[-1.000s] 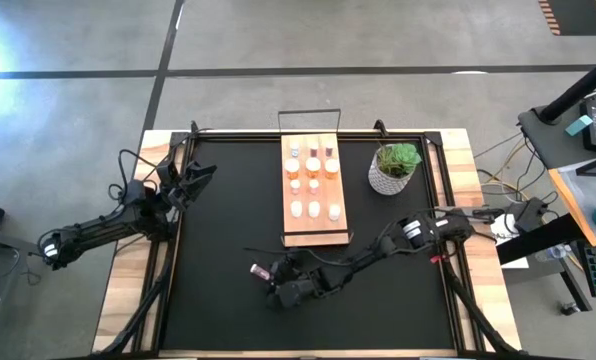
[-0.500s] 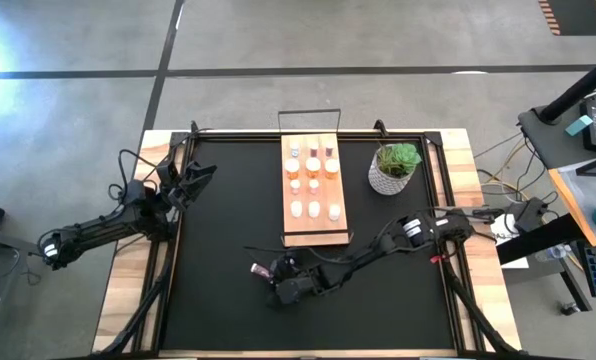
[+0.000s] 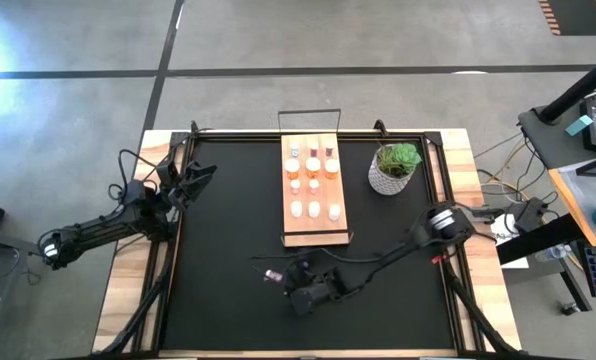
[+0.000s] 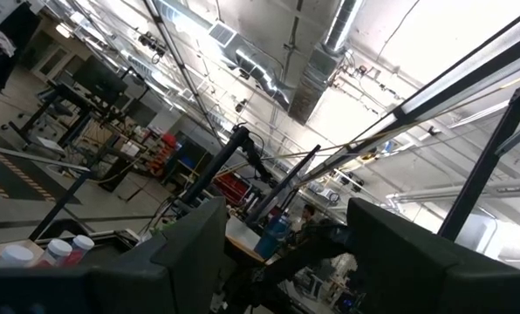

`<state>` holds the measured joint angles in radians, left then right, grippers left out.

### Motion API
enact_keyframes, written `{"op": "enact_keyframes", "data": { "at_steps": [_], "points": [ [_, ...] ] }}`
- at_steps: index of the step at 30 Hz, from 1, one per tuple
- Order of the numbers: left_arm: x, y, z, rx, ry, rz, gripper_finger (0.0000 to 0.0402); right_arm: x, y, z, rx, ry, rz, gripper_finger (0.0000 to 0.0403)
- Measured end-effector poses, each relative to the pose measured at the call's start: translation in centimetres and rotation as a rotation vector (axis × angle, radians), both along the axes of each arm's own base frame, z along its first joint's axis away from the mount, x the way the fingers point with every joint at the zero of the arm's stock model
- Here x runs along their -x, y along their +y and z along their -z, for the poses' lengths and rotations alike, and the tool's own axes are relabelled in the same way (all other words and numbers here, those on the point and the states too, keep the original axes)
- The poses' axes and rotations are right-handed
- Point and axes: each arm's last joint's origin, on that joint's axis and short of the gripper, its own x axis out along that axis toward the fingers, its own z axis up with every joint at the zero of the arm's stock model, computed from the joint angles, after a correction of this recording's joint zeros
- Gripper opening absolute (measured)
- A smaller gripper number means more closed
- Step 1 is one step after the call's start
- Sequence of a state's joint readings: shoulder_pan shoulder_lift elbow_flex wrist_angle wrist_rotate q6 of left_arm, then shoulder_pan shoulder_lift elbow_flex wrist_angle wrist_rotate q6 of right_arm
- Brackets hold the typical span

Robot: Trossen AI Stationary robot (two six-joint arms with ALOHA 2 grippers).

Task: Pick and place medicine bottles onto shelf by color
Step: Put the pink pill bottle on the shelf aligned with the pink pill bottle

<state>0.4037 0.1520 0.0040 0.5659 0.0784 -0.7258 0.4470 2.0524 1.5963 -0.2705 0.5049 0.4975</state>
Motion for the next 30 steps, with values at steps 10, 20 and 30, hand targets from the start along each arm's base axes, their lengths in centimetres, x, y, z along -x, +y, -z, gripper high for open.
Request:
{"op": "enact_keyframes", "data": {
  "at_steps": [10, 20, 30],
  "points": [
    [0.0, 0.0, 0.0, 0.0, 0.0, 0.0, 0.0224, 7.9, 0.1, -10.2, 0.242, -0.048, 0.108, 0.0102],
    [0.0, 0.0, 0.0, 0.0, 0.0, 0.0, 0.0224, 17.5, -1.5, -11.7, 0.161, -0.077, 0.257, 0.0095],
    [0.0, 0.0, 0.0, 0.0, 0.0, 0.0, 0.0224, 25.2, -3.0, -8.7, -0.072, -0.165, 0.35, 0.0099]
  ]
}}
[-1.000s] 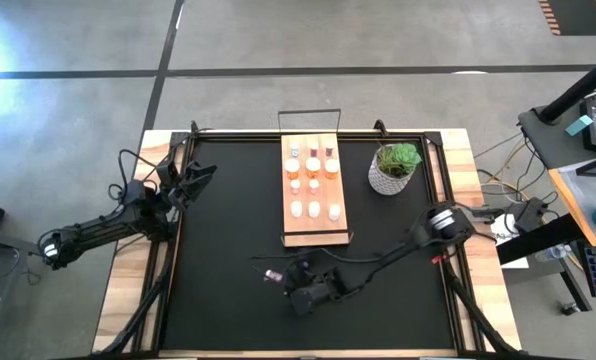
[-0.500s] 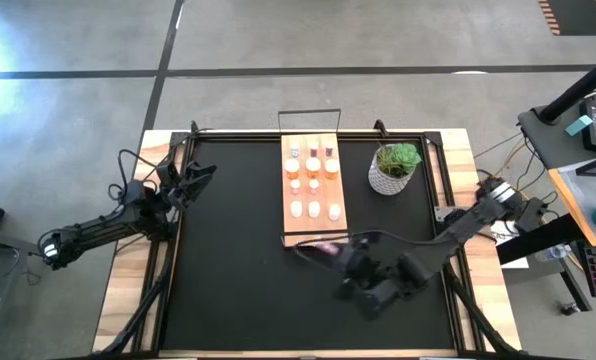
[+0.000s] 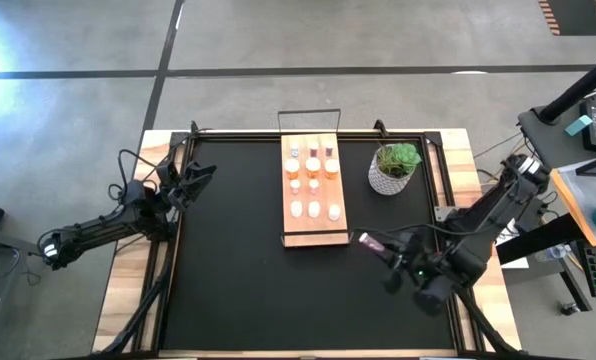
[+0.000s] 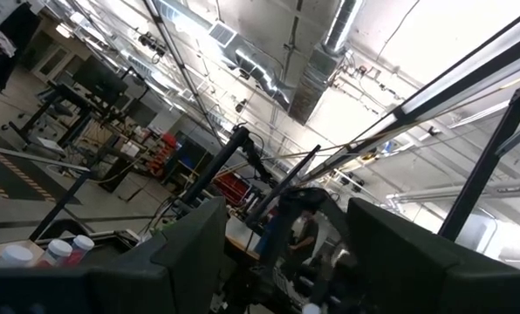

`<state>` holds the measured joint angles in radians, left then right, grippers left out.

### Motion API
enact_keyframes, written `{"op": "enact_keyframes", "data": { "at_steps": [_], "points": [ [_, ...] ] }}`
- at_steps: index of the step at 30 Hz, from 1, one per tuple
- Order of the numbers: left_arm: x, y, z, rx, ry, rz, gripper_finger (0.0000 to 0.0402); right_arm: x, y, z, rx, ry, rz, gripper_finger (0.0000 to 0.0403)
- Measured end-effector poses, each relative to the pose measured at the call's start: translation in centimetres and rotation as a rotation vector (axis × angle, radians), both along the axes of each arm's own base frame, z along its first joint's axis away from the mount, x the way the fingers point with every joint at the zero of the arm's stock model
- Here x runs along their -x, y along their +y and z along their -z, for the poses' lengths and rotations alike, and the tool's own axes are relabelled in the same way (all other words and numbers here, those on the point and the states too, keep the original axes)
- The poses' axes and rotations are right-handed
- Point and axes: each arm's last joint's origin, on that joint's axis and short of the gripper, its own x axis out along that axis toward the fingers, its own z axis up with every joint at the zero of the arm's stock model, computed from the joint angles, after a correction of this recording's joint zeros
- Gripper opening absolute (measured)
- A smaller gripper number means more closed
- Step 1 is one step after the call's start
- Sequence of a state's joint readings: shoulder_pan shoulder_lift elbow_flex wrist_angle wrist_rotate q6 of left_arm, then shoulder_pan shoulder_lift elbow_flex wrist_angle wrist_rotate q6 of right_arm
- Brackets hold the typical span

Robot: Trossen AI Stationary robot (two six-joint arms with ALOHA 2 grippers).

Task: Pick and place medicine bottles onto shelf by color
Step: Put the pink pill bottle on the shelf aligned with the pink pill bottle

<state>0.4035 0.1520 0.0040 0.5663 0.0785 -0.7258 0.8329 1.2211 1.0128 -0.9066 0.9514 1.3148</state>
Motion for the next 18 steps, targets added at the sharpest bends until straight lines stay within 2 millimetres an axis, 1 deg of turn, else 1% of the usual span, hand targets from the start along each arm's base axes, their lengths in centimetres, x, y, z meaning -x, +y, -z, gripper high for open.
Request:
{"op": "enact_keyframes", "data": {
  "at_steps": [3, 9, 14, 18],
  "points": [
    [0.0, 0.0, 0.0, 0.0, 0.0, 0.0, 0.0224, 1.3, -0.6, 1.9, -0.046, 0.017, 0.033, 0.0097],
    [0.0, 0.0, 0.0, 0.0, 0.0, 0.0, 0.0224, 3.2, -1.5, 6.0, -0.146, 0.129, 0.098, 0.0102],
    [0.0, 0.0, 0.0, 0.0, 0.0, 0.0, 0.0224, 4.5, -2.8, 9.0, -0.183, 0.132, 0.219, 0.0098],
    [0.0, 0.0, 0.0, 0.0, 0.0, 0.0, 0.0224, 5.5, -3.9, 10.9, -0.205, 0.137, 0.301, 0.0099]
  ]
}}
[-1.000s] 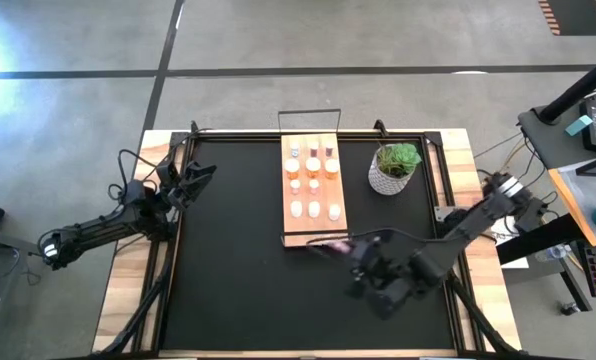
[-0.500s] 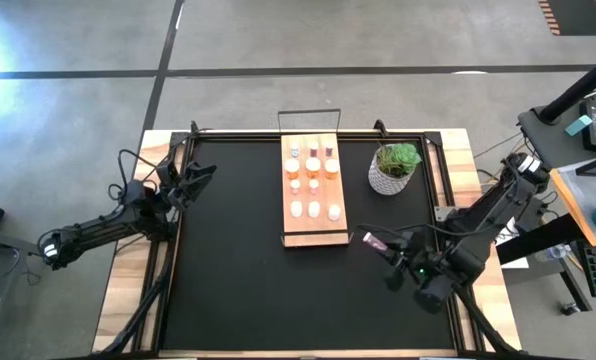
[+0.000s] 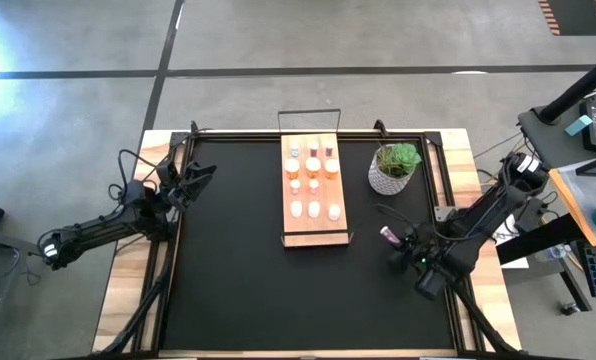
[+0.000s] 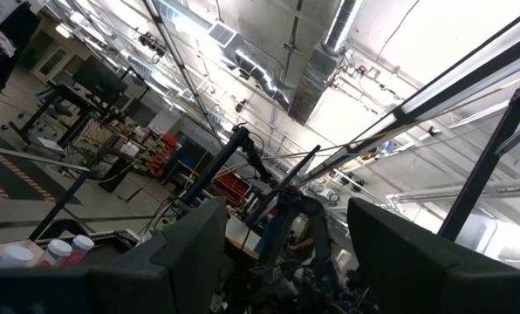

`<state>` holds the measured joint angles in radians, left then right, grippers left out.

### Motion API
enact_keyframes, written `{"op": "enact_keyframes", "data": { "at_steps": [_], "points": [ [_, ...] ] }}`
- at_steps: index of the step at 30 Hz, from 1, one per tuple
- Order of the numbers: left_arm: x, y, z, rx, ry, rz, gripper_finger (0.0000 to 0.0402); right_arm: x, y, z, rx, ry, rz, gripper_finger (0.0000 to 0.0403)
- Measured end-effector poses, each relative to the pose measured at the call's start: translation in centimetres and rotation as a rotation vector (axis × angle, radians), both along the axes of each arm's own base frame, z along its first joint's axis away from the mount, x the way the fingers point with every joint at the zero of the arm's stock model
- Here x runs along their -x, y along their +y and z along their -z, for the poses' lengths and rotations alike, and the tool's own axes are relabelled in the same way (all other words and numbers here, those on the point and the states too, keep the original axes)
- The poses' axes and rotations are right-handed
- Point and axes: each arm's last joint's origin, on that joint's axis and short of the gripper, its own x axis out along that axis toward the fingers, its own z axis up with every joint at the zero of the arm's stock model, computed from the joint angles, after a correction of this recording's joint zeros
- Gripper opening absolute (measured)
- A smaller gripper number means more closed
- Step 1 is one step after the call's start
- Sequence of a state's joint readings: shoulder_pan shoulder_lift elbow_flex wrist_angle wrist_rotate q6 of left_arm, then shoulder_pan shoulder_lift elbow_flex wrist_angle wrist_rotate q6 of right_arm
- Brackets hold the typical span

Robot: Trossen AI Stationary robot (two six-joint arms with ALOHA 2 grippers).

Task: Pick and place medicine bottles onto shelf by color
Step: Put the pink pill bottle on the shelf aligned with the pink pill bottle

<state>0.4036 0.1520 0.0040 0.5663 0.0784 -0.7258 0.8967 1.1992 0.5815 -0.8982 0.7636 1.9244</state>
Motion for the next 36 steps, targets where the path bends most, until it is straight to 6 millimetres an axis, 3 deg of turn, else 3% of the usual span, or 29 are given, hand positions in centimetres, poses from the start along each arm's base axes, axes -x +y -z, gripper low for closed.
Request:
{"op": "enact_keyframes", "data": {
  "at_steps": [8, 22, 36],
  "points": [
    [0.0, 0.0, 0.0, 0.0, 0.0, 0.0, 0.0224, 1.2, -1.0, 2.8, -0.1, 0.104, 0.024, 0.0102],
    [0.0, 0.0, 0.0, 0.0, 0.0, 0.0, 0.0224, 1.3, -0.9, 3.9, -0.183, 0.127, -0.018, 0.011],
    [0.0, 0.0, 0.0, 0.0, 0.0, 0.0, 0.0224, 0.3, 0.6, 2.5, -0.287, 0.228, -0.107, 0.0213]
  ]
}}
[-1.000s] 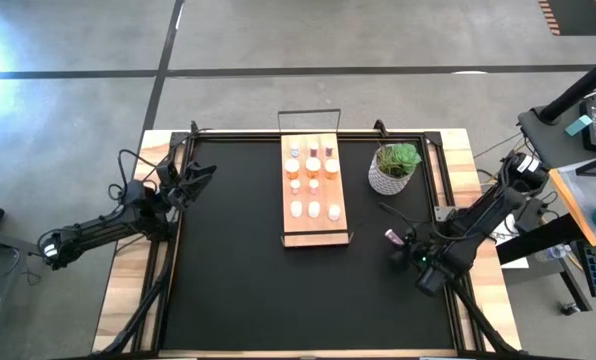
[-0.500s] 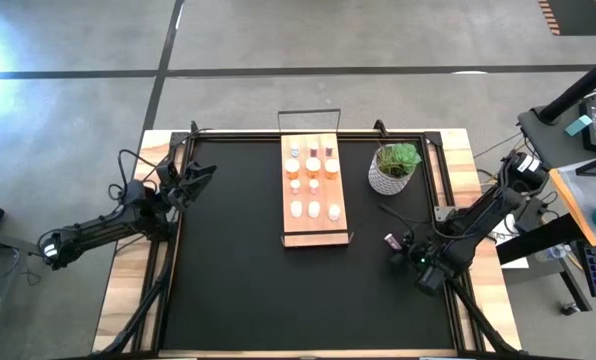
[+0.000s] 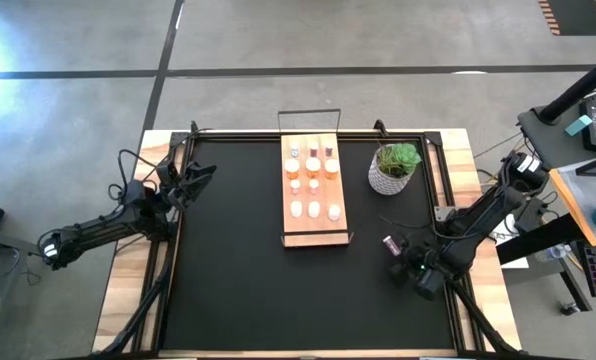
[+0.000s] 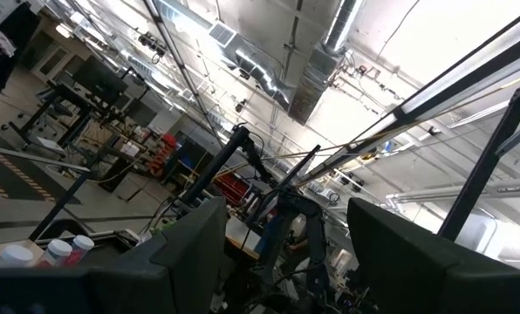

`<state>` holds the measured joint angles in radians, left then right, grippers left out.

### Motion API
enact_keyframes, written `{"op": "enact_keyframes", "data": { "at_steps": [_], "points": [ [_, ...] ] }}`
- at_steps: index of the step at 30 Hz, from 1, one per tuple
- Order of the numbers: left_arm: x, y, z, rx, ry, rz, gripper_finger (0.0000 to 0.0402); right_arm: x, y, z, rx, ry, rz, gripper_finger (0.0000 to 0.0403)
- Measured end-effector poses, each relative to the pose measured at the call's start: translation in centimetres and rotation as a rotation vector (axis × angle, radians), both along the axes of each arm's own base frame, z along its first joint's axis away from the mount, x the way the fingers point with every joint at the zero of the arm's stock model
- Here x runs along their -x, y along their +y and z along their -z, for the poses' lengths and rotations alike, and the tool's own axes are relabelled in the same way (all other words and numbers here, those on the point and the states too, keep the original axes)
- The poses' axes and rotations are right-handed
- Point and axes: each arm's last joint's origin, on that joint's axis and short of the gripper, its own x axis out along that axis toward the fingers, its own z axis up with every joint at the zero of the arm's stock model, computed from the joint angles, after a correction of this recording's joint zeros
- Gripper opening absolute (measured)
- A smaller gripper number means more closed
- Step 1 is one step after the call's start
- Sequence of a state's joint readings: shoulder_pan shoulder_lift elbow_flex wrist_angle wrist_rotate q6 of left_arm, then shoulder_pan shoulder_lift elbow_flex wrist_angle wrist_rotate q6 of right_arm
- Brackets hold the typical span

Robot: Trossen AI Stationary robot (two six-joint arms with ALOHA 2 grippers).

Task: Pick and place medicine bottles onto shelf by color
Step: Put the pink pill bottle on the shelf aligned with the pink pill bottle

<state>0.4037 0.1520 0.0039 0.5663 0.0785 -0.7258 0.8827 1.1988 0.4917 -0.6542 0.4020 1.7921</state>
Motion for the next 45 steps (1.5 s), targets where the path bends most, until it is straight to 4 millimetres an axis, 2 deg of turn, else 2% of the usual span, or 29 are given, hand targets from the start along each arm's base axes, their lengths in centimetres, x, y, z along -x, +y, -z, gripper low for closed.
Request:
{"op": "enact_keyframes", "data": {
  "at_steps": [6, 12, 22, 34, 45],
  "points": [
    [0.0, 0.0, 0.0, 0.0, 0.0, 0.0, 0.0224, -0.4, 0.3, -1.6, -0.017, 0.11, 0.006, 0.0247],
    [0.0, 0.0, 0.0, 0.0, 0.0, 0.0, 0.0224, -1.2, -0.2, -3.2, -0.083, 0.202, 0.054, 0.0256],
    [0.0, 0.0, 0.0, 0.0, 0.0, 0.0, 0.0224, -3.2, -3.5, -4.4, -0.185, 0.206, 0.129, 0.0253],
    [0.0, 0.0, 0.0, 0.0, 0.0, 0.0, 0.0224, -5.3, -7.3, -3.5, -0.16, 0.28, 0.099, 0.0233],
    [0.0, 0.0, 0.0, 0.0, 0.0, 0.0, 0.0224, -7.0, -8.4, -2.5, -0.223, 0.279, 0.018, 0.023]
  ]
}}
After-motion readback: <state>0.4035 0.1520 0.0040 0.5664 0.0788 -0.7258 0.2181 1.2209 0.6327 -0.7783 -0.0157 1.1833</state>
